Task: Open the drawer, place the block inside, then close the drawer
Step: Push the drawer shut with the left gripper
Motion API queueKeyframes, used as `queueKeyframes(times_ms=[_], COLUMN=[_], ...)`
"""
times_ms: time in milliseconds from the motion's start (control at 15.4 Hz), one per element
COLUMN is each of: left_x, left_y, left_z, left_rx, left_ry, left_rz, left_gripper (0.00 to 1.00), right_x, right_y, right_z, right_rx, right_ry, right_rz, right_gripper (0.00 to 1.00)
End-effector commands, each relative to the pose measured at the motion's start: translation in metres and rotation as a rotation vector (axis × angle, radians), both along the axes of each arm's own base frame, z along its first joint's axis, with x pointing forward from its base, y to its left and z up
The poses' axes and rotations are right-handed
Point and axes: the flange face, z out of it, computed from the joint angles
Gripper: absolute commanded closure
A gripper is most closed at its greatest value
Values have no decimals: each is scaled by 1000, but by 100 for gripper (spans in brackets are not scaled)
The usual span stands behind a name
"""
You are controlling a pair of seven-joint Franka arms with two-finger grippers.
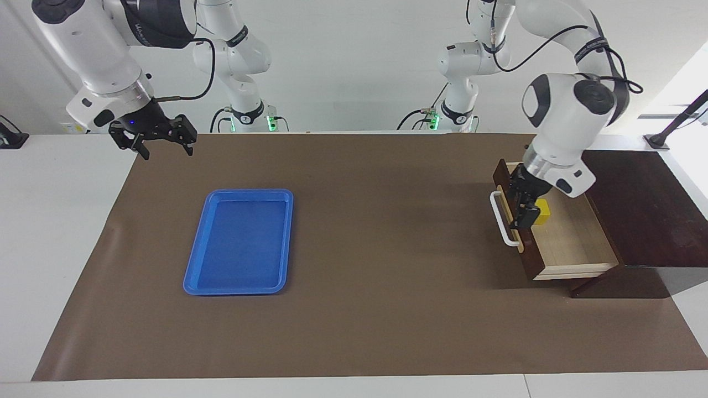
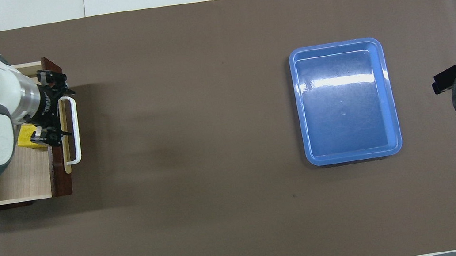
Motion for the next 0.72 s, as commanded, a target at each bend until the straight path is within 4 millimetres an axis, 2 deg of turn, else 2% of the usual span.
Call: queueKeyframes(times_ms=[0, 130, 261, 391, 586, 651], left_x=[-6, -7, 0, 7, 12, 13], left_y=[13, 24, 56, 67, 101, 119], left_z=[-28, -30, -29, -26, -25, -26], left_rx=[59, 83, 87, 88, 121, 124], left_ry=[16, -20, -26, -66, -84, -82], left_rz=[39, 44, 84, 72, 76, 77], left_gripper=[0, 0, 0, 0, 0, 0], right_x=[-6, -5, -5, -6, -9, -9], right_y=[-3, -3, -3, -4, -1, -4], right_z=[-3, -5, -4, -4, 0, 0], right_rx=[-10, -10, -10, -10, -12, -12], right_ry=[18, 19, 18, 22, 22, 22], right_rz=[-57, -59, -59, -60, -57, -63], right_gripper=[0, 0, 0, 0, 0, 0])
